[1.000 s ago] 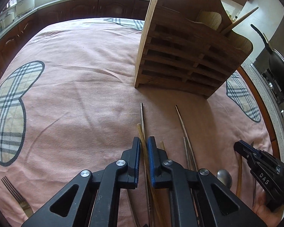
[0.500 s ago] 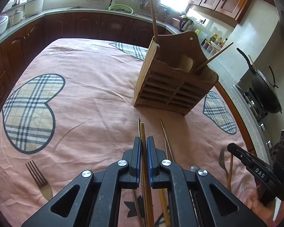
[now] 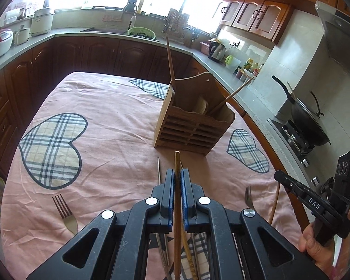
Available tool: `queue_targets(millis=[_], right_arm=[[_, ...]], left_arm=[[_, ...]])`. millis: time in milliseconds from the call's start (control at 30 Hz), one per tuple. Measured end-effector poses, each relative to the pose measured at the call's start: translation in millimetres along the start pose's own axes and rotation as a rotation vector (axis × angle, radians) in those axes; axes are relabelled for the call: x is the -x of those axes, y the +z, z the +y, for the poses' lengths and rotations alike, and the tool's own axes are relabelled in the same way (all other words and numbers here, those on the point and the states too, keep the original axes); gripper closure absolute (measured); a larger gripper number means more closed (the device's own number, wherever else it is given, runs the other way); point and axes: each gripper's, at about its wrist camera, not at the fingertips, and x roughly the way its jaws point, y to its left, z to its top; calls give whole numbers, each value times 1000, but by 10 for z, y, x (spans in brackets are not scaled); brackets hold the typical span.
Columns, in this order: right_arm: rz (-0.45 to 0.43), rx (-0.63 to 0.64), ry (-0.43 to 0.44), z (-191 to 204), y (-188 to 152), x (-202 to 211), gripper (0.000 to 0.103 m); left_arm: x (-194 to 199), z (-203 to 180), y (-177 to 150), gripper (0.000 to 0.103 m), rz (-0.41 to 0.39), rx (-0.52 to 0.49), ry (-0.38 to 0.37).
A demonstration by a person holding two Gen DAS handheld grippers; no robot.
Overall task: Organize utensils
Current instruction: 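Lift both chopsticks and carry them above the wooden holder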
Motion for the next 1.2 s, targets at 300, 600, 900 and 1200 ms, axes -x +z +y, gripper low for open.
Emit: queue_targets(millis=[300, 600, 900, 1200], right_arm=[[-66, 10, 16, 81, 75, 271, 99], [-126, 29, 32, 182, 176, 485, 99], [-191, 35, 41, 220, 303, 650, 99], [-255, 37, 44, 212, 480, 706, 99]], left_arm=[[412, -44, -4, 99, -64, -17, -18], [648, -69, -19, 99, -112, -37, -23], [732, -69, 41, 99, -148, -43, -35], [745, -37, 154, 99, -200, -44, -48]])
